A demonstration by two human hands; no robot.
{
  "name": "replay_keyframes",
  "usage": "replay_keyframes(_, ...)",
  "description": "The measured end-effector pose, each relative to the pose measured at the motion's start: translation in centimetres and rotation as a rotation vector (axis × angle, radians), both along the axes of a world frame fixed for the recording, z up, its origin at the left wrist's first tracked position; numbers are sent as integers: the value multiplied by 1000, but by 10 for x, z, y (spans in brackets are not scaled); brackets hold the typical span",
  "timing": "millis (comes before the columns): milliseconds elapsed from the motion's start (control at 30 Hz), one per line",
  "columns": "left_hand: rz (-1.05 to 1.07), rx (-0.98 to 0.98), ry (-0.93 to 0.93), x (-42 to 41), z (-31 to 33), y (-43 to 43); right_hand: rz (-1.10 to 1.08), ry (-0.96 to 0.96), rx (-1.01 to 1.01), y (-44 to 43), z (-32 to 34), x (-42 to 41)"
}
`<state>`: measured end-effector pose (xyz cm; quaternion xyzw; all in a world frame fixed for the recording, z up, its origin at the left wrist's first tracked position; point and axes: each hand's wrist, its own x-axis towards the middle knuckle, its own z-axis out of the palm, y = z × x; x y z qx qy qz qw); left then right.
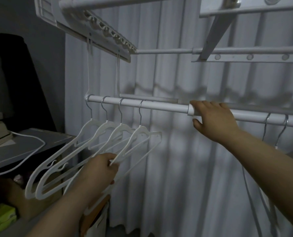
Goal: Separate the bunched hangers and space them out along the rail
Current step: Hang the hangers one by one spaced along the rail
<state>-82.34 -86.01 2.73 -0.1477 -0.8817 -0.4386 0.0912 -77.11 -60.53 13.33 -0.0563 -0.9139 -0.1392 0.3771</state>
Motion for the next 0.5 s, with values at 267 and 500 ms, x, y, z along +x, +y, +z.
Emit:
replay_keyframes(267,78,-67,335,38,30,24,57,64,78,17,-10,27)
replay_keyframes(500,-453,183,255,92,15,118,-64,80,151,73,-4,85)
